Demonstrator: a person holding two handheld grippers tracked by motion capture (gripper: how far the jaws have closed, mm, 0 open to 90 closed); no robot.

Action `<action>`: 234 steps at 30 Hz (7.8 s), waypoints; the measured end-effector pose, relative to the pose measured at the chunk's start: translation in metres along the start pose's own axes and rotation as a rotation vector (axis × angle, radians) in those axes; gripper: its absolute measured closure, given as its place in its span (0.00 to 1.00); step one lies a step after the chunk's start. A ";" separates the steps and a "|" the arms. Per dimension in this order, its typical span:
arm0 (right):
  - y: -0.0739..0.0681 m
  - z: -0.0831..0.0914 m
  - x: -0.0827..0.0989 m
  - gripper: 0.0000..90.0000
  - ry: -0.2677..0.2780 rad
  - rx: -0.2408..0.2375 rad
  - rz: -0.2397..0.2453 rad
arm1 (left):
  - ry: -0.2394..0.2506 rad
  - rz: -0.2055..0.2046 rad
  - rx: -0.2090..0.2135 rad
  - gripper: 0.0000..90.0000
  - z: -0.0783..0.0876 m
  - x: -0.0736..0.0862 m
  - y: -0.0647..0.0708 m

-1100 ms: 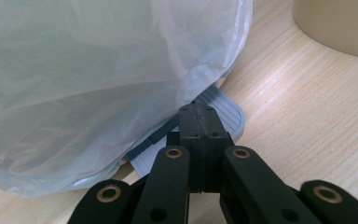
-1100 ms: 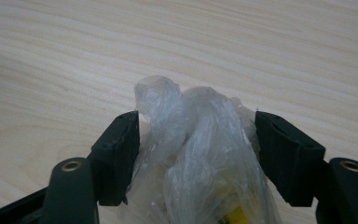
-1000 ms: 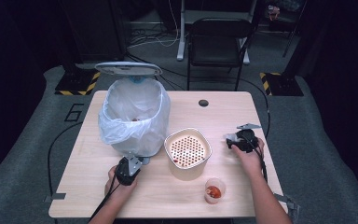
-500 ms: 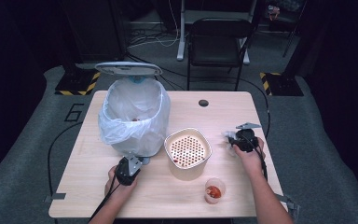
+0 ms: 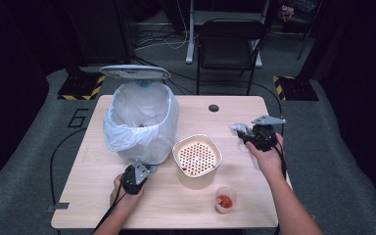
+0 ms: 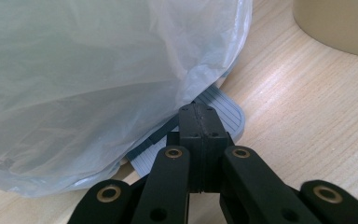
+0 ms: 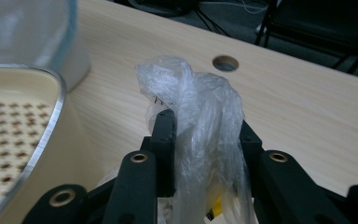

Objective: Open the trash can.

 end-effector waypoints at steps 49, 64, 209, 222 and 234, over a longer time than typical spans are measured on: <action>-0.152 0.043 -0.169 0.77 0.040 -0.257 0.428 | -0.004 -0.007 0.001 1.00 0.001 0.000 -0.004; -0.180 0.034 -0.185 0.77 0.028 -0.286 0.460 | -0.001 -0.013 -0.010 1.00 0.001 -0.001 -0.003; -0.131 0.019 0.123 0.20 -0.108 -0.247 0.253 | 0.001 -0.001 0.001 1.00 0.000 0.000 0.000; -0.113 0.014 0.119 0.23 -0.155 -0.191 0.221 | -0.001 -0.004 0.001 1.00 0.000 0.000 0.000; -0.056 0.010 0.113 0.23 -0.154 -0.067 0.098 | 0.000 -0.002 0.002 1.00 0.000 0.000 -0.001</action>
Point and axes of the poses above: each handheld gripper's, and its own axes: z roughly backward along the jaws, x roughly out of its underside, y roughly to its right, the point moved 2 cm from there along -z, roughly forward along the jaws, and after that the axes turned 12 degrees about -y, right-handed, at the moved point
